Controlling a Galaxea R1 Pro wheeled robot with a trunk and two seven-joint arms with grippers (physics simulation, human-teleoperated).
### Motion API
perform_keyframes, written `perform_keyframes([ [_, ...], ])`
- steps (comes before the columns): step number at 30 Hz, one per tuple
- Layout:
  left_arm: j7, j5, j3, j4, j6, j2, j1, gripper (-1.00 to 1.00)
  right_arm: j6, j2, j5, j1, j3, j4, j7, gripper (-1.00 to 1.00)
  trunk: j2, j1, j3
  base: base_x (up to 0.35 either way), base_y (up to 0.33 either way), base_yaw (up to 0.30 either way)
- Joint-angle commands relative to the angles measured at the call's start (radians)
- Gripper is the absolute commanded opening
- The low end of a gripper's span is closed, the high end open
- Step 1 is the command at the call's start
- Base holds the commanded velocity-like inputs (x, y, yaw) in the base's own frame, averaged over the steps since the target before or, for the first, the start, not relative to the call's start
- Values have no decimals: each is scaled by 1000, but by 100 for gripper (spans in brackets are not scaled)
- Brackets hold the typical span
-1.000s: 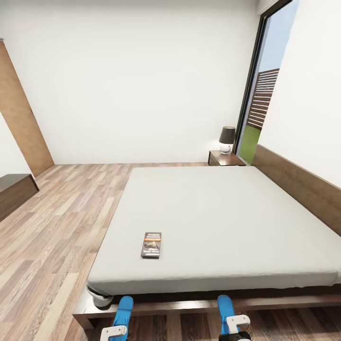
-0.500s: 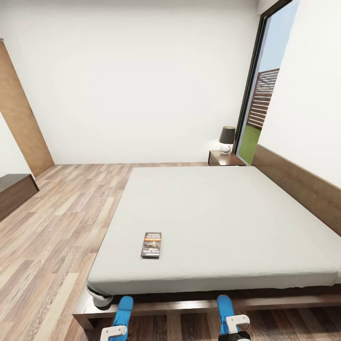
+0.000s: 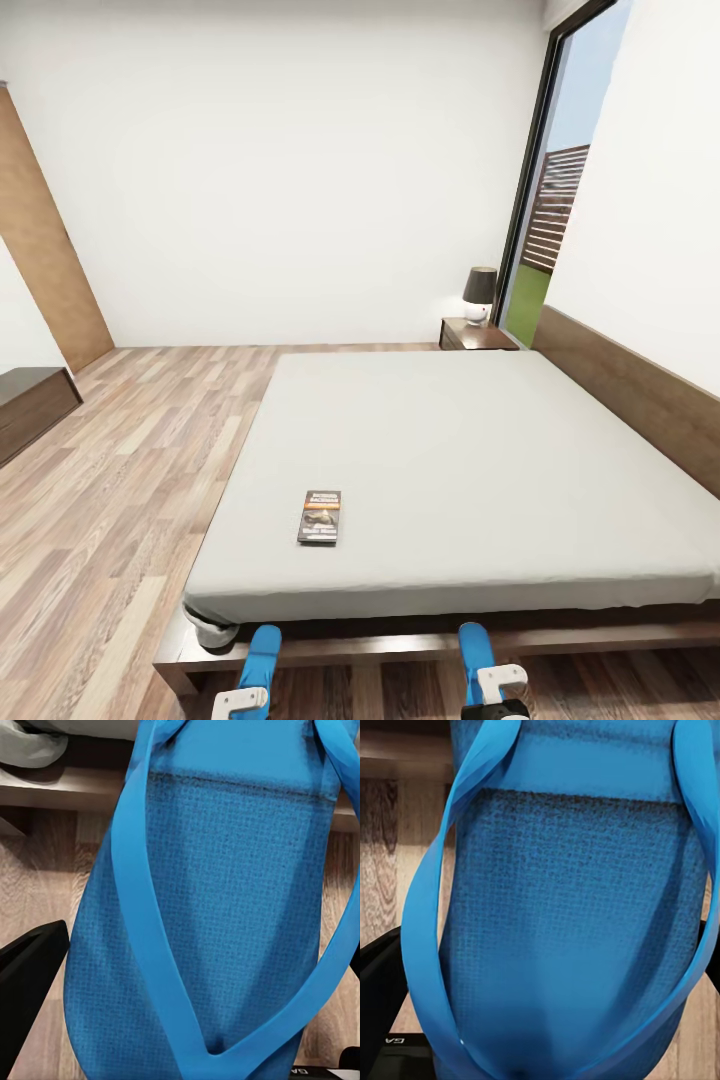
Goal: In the bedroom, move the book from the bed onto either nightstand, and place the two sandals side by side next to the bed.
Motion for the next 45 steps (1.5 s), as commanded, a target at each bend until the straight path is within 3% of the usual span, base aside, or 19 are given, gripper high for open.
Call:
perform_keyframes([
  [1,7,8,-9,1,-4,1,-1,-100,7,0,1,0,8,-2,-6,-100,-1,0,-1,0,0,0],
  [19,7,8,-9,1,-4,1,-1,-100,7,0,2,0,8,-1,-6,-100,-1,0,-1,-2,0,0],
  [30,7,8,-9,1,-4,1,-1,-100,7,0,2,0,8,-2,-6,-100,-1,0,-1,-195,8,0],
  [45,7,8,-9,1,-4,1,-1,-100,7,0,2,0,8,-2,-6,-100,-1,0,-1,-24,3,0],
])
